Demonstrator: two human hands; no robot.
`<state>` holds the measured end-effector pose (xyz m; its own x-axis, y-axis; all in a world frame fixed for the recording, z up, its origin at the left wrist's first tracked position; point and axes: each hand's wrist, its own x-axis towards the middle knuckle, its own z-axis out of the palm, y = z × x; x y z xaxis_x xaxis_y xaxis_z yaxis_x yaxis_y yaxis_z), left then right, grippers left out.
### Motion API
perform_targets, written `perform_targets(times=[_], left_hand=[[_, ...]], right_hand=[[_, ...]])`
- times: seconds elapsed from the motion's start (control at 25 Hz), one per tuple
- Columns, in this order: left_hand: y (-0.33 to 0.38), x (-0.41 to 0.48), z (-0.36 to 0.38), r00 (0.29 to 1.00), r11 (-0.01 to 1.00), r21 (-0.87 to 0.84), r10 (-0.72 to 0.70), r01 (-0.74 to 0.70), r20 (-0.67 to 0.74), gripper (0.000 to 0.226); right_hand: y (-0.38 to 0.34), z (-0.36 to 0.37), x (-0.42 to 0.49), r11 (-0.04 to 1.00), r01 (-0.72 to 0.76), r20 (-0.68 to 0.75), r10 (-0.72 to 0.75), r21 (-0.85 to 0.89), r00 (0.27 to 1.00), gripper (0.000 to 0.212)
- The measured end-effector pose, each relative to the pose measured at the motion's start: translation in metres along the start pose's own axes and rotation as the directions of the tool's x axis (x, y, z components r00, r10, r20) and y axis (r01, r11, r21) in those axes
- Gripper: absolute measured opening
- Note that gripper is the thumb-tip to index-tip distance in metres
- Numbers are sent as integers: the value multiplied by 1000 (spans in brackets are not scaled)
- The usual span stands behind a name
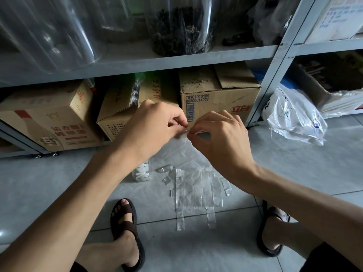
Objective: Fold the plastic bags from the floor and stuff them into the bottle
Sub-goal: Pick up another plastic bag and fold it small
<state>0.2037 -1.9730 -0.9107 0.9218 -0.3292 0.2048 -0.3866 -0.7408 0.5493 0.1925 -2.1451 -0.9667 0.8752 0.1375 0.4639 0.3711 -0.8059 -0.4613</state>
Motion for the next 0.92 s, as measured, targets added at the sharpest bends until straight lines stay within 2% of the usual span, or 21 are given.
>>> perform_targets(times=[0.2, 0.32, 0.44, 0.56, 0.64, 0.68, 0.76, 0.8, 0.84, 0.92], left_hand=[[1, -2, -2, 991, 979, 181, 109, -94, -75, 4], [-3, -1, -5, 978, 966, 212, 176, -149, -116, 10], [-10, 2, -5, 979, 973, 160, 184, -169, -83, 18], [-10, 1, -3, 979, 981, 66, 185, -180, -80, 3], [-8, 0, -5, 982, 989, 14, 149, -148, -119, 5], [-7, 0, -6, 980, 990, 2, 139, -140, -140, 6], [-7, 0, -8, 977, 991, 2, 130, -131, -170, 8], [-8, 1, -10, 975, 992, 1, 124, -126, -183, 9], [-9, 1, -11, 973, 993, -5, 115, -119, -198, 9], [-12, 2, -14, 970, 995, -28, 85, -93, -228, 8]], right_hand=[[1, 0, -1, 999, -13, -1, 13, 29, 1000, 6], [4, -3, 2, 997, -36, 10, 36, 73, 999, 4], [7, -5, 5, 987, -23, -3, 23, 157, 1000, 4], [6, -6, 4, 967, -14, 0, 14, 254, 1000, 5], [6, -9, 3, 948, -41, 51, 26, 314, 998, 7], [7, -9, 3, 935, -74, 103, 40, 346, 994, 16], [8, -9, 1, 846, -244, 270, 124, 473, 955, 41], [9, -9, 0, 751, -376, 367, 191, 542, 910, 52], [11, -9, -2, 627, -516, 459, 269, 584, 847, 61], [18, -5, -5, 365, -746, 616, 421, 557, 666, 64]])
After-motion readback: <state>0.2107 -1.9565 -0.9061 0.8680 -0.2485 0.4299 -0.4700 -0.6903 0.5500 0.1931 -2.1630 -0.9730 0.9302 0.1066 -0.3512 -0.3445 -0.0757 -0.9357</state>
